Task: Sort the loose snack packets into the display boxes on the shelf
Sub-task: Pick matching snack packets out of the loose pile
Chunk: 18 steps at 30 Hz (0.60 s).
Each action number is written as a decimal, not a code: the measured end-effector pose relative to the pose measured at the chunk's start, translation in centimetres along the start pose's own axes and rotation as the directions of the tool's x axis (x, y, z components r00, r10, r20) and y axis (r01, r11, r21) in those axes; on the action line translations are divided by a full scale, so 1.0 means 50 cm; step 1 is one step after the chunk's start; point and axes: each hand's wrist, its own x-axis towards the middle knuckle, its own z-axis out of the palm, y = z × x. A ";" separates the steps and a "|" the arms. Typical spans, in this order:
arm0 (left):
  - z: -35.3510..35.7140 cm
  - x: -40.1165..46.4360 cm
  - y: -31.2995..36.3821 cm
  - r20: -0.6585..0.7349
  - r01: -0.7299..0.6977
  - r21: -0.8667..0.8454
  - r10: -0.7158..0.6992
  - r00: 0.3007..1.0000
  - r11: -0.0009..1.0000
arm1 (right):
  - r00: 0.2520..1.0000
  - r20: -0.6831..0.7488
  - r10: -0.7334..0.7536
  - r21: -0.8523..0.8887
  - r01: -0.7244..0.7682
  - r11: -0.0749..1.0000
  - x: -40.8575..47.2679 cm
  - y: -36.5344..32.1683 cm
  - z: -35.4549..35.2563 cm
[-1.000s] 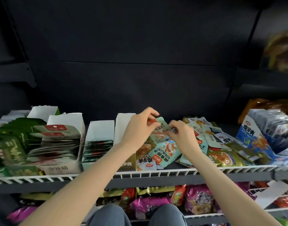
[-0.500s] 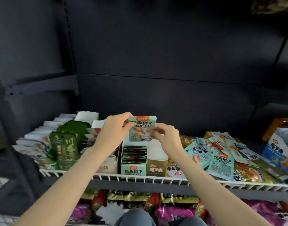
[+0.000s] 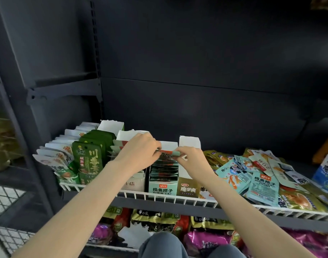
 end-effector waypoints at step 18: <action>0.191 0.164 0.347 0.333 0.134 -0.367 -0.004 0.943 0.920 | 0.875 0.080 0.477 -0.063 -0.473 0.879 -0.126 0.313 -0.128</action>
